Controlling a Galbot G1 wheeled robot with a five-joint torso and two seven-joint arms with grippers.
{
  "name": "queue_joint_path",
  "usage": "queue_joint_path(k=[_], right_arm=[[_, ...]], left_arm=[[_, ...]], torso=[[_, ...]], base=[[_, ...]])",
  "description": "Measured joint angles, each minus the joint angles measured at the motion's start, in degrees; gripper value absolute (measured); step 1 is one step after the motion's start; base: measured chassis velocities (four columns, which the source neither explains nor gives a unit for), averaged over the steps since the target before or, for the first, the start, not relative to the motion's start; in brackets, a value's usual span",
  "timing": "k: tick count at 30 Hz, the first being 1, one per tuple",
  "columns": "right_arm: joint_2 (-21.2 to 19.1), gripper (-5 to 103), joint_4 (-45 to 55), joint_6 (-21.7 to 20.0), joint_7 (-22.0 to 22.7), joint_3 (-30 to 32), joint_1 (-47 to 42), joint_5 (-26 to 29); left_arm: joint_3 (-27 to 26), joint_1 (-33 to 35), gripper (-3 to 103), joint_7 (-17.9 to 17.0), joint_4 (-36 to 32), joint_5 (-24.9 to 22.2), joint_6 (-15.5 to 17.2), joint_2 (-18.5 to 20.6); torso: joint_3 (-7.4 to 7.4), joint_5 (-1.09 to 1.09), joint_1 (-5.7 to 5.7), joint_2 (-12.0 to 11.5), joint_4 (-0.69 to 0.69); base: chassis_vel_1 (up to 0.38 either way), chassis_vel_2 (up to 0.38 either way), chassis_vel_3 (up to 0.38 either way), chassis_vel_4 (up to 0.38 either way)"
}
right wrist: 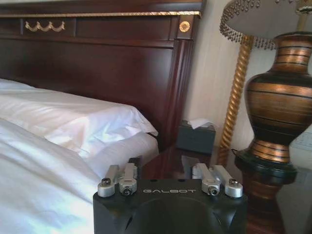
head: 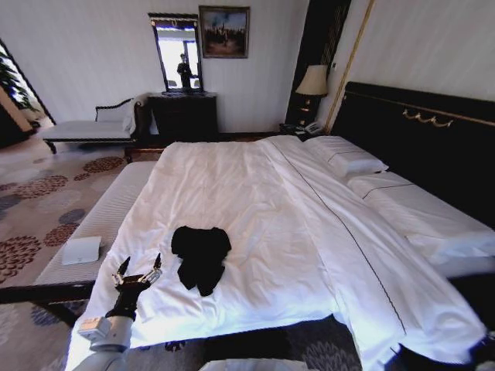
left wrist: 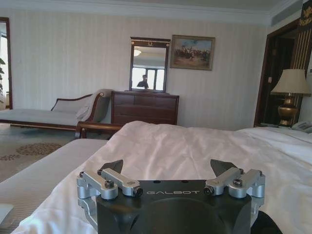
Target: Fold the clothes on the bed.
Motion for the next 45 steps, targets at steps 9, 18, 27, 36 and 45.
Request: queue_joint_path(k=[9,18,27,36,45], right_arm=[[1.5,81,3.8,1.4,-1.1,-1.0,-1.4,0.9],[3.3,100,10.0,3.0,-2.8,-1.3,-4.0,1.6],[6.2,100,20.4,2.9,-4.2,-3.5,-7.2,-1.4],[10.0,100,27.2,2.6,-4.2,-8.9,-8.3,-6.1],[12.0,100,29.9,2.8,-4.3,-11.3,-10.3,-7.1]], left_arm=[[0.1,0.0,100,0.0,0.1,0.0,-0.1,0.0],[0.3,0.0,100,0.1,0.2,0.1,-0.1,-0.2],[0.2,0.1,100,0.1,0.3,0.1,-0.2,-0.2],[-0.4,0.5,100,0.1,0.0,-0.1,-0.3,-0.1],[-0.3,0.5,100,0.1,0.1,-0.1,-0.4,-0.1]], torso=[[0.0,0.01,0.0,0.0,0.0],[0.0,0.02,0.01,0.0,0.01],[0.0,-0.01,0.01,0.0,0.01],[0.0,0.02,0.01,0.0,0.02],[-0.01,-0.03,0.02,0.0,0.01]], base=[[0.0,0.0,0.0,0.0],[0.0,0.0,0.0,0.0],[0.0,0.0,0.0,0.0],[0.014,0.021,-0.021,-0.014],[0.144,0.126,-0.139,-0.132]])
